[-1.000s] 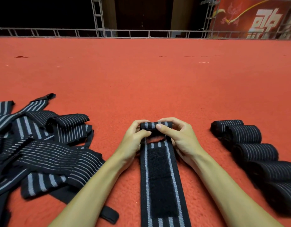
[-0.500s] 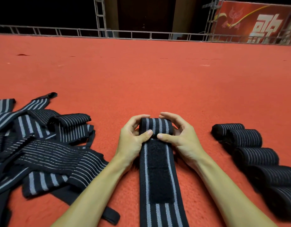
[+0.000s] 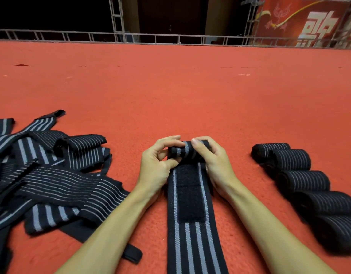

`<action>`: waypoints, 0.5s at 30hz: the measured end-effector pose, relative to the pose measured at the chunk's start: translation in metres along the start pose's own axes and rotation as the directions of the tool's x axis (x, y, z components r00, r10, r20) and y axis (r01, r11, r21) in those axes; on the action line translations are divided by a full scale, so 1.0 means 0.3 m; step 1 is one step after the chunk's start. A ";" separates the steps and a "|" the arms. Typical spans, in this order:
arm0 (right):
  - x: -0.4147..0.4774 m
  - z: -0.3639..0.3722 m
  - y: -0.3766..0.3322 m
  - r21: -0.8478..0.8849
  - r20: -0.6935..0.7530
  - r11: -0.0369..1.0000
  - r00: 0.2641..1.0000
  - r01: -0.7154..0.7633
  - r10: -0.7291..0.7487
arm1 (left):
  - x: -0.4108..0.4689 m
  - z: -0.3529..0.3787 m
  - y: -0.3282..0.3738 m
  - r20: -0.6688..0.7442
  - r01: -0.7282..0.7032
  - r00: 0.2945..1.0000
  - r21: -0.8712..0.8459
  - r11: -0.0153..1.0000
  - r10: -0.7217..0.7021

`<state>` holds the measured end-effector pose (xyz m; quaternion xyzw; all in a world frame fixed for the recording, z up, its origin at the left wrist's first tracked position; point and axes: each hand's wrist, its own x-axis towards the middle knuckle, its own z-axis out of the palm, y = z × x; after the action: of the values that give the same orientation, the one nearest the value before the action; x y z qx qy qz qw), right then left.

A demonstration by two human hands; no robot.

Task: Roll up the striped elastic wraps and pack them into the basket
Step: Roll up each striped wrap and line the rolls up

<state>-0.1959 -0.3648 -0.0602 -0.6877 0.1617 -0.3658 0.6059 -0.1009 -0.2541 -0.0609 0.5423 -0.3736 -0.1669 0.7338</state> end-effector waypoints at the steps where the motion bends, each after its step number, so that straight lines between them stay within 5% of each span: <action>1: 0.002 0.002 0.002 0.054 -0.006 0.998 1.000 -0.020 0.020 | 0.000 0.003 0.003 0.010 0.030 1.000 -0.024 0.999 -0.030; 7: -0.003 -0.005 0.005 0.193 0.030 0.980 0.999 -0.040 0.035 | -0.005 0.013 -0.006 0.124 0.221 0.969 -0.058 0.974 -0.212; 15: -0.008 -0.018 0.017 0.002 0.147 0.995 0.984 0.101 -0.101 | -0.001 0.018 -0.015 0.098 0.279 0.952 0.103 0.955 -0.289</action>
<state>-0.2002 -0.3680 -0.0659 -0.7219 0.0825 -0.3437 0.5949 -0.1043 -0.2591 -0.0644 0.6119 -0.3393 -0.2842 0.6555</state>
